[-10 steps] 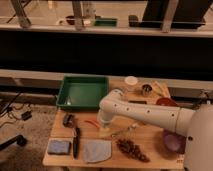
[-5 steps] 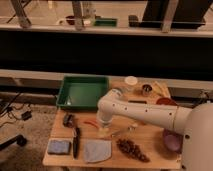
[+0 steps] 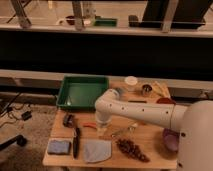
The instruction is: Place pepper in purple bowl
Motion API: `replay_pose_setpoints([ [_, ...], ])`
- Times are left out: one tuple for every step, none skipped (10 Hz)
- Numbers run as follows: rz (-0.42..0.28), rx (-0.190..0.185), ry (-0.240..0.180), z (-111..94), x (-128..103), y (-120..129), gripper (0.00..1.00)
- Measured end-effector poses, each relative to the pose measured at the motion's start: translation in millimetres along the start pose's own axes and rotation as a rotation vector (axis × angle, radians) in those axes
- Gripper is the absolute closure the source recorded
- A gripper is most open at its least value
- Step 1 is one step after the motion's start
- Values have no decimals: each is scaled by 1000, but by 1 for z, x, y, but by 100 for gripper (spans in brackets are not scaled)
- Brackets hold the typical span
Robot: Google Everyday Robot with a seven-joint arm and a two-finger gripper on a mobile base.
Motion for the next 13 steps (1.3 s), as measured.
replay_pose_setpoints([
  [0, 2, 3, -1, -1, 0, 72],
  [-2, 6, 4, -2, -3, 0, 82],
  [-4, 8, 6, -3, -4, 0, 85],
  [-7, 9, 9, -3, -5, 0, 86],
  [-8, 10, 8, -4, -8, 0, 86],
  [-7, 12, 4, -7, -9, 0, 86],
  [-5, 16, 0, -10, -9, 0, 86],
  [-3, 29, -2, -15, -10, 0, 86],
  [-3, 38, -2, -18, -11, 0, 86],
  [-4, 53, -1, -23, -11, -1, 86],
  [-3, 73, 0, -29, -10, -2, 86],
  [-1, 96, -1, -38, -9, -3, 86],
  [1, 116, -3, -49, -7, -4, 86],
])
